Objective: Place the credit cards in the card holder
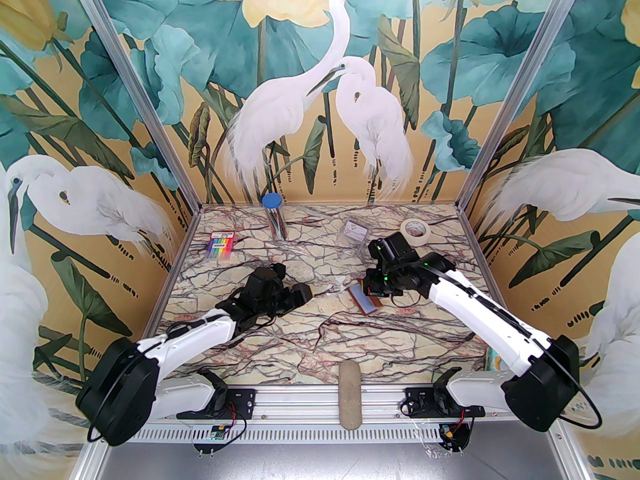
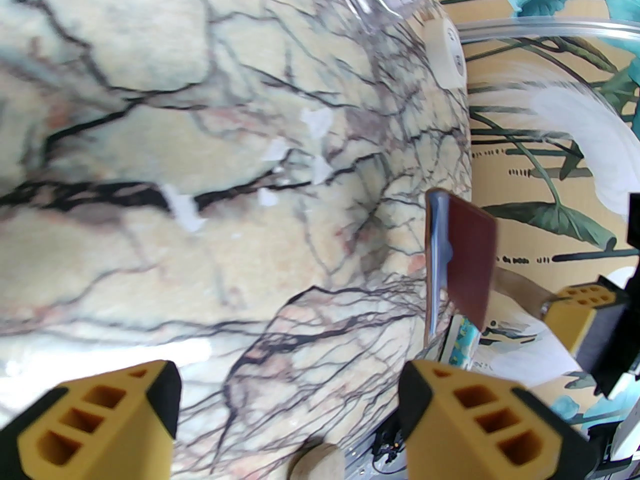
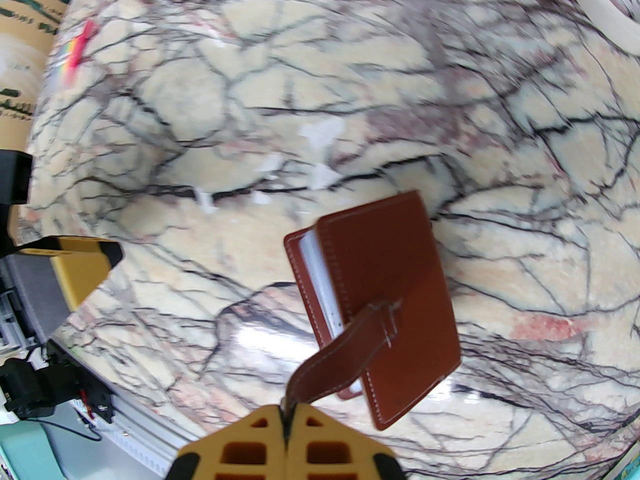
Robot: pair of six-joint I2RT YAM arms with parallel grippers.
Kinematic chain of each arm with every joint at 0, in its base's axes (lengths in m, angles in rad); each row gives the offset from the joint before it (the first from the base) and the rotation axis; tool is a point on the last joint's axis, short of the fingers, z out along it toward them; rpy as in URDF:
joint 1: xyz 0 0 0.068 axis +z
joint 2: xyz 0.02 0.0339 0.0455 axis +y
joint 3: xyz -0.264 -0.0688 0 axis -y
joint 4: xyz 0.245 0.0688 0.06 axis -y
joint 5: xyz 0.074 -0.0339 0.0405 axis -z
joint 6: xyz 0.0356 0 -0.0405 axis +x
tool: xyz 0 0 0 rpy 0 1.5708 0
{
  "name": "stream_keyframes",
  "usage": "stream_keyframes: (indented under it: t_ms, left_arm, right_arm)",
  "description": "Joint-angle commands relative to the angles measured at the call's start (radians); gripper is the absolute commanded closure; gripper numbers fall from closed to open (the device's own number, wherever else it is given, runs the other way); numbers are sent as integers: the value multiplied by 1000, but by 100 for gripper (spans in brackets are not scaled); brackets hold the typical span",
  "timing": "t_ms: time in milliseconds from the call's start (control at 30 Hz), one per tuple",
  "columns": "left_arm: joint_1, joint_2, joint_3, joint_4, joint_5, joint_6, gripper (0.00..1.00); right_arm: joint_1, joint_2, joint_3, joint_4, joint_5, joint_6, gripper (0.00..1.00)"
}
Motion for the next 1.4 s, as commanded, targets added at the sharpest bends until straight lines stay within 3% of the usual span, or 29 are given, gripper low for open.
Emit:
stream_keyframes:
  t_ms: [0, 167, 300, 433, 600, 667, 1200, 1367]
  left_arm:
    - [11, -39, 3, -85, -16, 36, 23]
    - [15, -94, 10, -132, -19, 39, 24]
    - [14, -135, 14, -150, 12, 44, 35]
    - [14, -145, 35, -168, 64, 57, 57]
    - [11, -99, 44, -130, 122, 54, 91]
    - [5, -69, 38, -78, 147, 40, 100]
    - [-86, 277, 167, 64, 149, 17, 100]
    - [-91, 308, 174, 73, 138, 14, 100]
  right_arm:
    - [68, 73, 52, 48, -33, 40, 100]
    - [157, 206, 125, 106, -19, 66, 100]
    - [175, 269, 131, 159, -31, 96, 100]
    - [179, 300, 108, 221, -54, 131, 100]
    - [179, 304, 79, 259, -59, 157, 100]
    - [179, 301, 71, 266, -60, 162, 100]
    - [155, 288, 2, 323, -73, 207, 100]
    - [128, 268, -28, 342, -87, 221, 100]
